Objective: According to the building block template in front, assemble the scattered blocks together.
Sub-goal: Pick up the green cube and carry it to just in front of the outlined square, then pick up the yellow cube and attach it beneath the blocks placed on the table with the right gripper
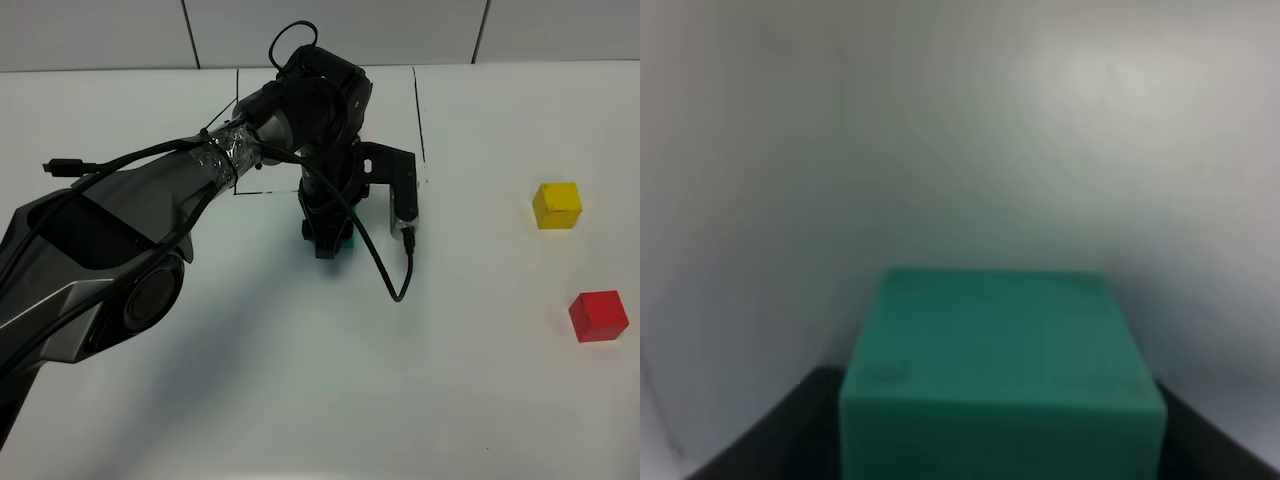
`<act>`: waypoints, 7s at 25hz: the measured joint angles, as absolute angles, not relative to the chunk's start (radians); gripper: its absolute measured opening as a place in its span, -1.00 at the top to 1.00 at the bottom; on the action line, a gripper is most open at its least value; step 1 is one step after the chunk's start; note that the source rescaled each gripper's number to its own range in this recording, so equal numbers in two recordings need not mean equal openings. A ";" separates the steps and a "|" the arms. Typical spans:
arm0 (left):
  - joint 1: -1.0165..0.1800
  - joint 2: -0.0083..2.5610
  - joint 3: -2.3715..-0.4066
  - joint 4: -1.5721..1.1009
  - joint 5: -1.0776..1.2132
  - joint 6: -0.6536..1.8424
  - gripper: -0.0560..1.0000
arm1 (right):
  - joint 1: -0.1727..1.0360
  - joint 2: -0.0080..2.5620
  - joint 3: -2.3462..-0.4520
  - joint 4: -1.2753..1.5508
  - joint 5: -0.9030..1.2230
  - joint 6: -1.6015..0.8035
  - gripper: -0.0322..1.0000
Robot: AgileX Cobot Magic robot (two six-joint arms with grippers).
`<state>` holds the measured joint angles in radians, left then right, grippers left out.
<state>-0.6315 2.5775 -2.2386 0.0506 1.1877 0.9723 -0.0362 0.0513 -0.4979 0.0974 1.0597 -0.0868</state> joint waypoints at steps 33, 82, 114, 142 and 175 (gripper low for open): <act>-0.483 2.246 -2.235 0.058 1.195 0.400 -0.98 | -0.036 0.051 -0.498 0.097 1.060 -0.082 -0.46; -0.130 0.482 -0.672 0.124 0.739 -0.111 -0.98 | -0.036 0.051 -0.498 0.097 1.060 -0.070 -0.46; -0.130 -0.005 -0.477 -0.068 0.814 0.029 -0.97 | -0.036 0.051 -0.498 0.097 1.060 -0.067 -0.46; -0.130 -0.005 -0.514 -0.111 1.015 0.031 -0.97 | -0.036 0.051 -0.498 0.097 1.060 -0.066 -0.46; -0.130 -0.005 -0.504 -0.092 1.032 0.006 -0.97 | -0.036 0.051 -0.498 0.097 1.060 -0.065 -0.46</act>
